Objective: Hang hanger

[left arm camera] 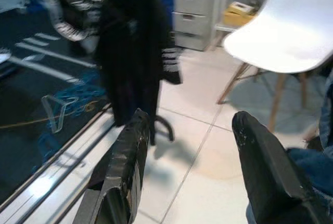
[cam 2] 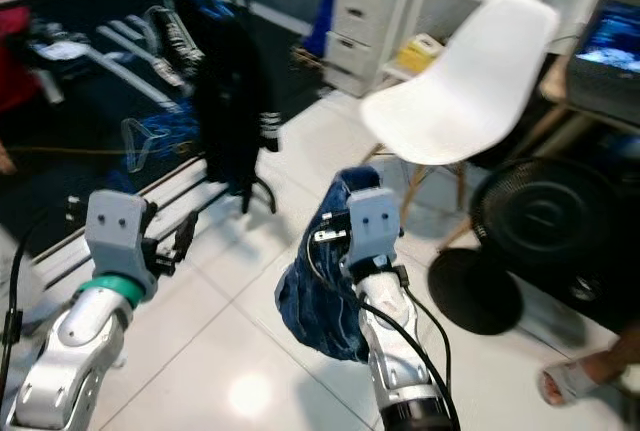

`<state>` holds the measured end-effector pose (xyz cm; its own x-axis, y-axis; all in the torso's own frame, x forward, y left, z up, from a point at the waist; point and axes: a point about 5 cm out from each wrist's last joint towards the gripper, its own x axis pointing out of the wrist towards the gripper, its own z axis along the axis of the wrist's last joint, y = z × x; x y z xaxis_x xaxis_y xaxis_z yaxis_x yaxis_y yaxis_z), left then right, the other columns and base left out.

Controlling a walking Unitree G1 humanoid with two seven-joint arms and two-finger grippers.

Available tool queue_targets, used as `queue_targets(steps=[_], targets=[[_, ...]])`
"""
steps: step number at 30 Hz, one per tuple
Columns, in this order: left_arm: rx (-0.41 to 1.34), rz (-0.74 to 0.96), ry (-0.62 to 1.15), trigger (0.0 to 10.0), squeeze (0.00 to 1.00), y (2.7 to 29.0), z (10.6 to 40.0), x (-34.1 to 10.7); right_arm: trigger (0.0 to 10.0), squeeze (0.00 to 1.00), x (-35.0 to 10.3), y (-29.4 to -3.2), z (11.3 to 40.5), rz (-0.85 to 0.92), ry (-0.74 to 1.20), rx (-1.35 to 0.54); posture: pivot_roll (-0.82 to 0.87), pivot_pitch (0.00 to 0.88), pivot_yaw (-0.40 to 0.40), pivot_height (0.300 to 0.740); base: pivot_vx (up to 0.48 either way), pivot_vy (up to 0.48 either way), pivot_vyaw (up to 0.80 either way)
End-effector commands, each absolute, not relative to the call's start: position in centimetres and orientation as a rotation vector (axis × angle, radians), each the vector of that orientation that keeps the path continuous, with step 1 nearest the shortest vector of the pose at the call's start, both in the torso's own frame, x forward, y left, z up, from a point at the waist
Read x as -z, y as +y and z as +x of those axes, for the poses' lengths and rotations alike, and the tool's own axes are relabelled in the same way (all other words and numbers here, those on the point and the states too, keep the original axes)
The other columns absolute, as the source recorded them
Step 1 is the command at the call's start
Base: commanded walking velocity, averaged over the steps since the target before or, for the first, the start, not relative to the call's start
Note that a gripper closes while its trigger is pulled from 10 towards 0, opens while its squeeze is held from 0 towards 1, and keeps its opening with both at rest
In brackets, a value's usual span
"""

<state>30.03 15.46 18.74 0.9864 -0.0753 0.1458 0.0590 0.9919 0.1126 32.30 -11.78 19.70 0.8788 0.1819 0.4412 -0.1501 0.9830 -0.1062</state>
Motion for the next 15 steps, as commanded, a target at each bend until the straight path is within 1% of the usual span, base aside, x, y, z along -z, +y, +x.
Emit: queue_targets(steps=[1,2,3,6,15], targets=[[0.059,0.108,-0.104,10.0,0.00,15.80,30.07,-18.14,10.0,0.00,-20.26,-11.45,32.28,-0.050,-0.488,-0.183,-0.04,0.115,0.045,0.740,0.000,0.000,-0.80],[0.093,0.063,-0.088,10.0,0.00,15.53,29.97,-18.18,10.0,0.00,-20.43,-11.37,32.34,-0.046,-0.492,-0.184,-0.04,0.115,0.044,0.740,0.000,0.000,-0.80],[0.093,0.063,-0.088,10.0,0.00,15.53,29.97,-18.18,10.0,0.00,-20.43,-11.37,32.34,-0.046,-0.492,-0.184,-0.04,0.115,0.044,0.740,0.000,0.000,-0.80],[0.164,0.012,-0.080,10.0,0.00,14.87,29.19,-18.23,10.0,0.00,-20.57,-11.31,32.30,-0.035,-0.489,-0.188,-0.04,0.118,0.038,0.740,0.000,0.000,-0.80],[0.113,0.073,-0.101,10.0,0.00,15.23,29.76,-18.62,10.0,0.00,-20.55,-11.37,32.40,-0.034,-0.476,-0.198,-0.04,0.118,0.027,0.740,0.000,0.000,-0.80]])
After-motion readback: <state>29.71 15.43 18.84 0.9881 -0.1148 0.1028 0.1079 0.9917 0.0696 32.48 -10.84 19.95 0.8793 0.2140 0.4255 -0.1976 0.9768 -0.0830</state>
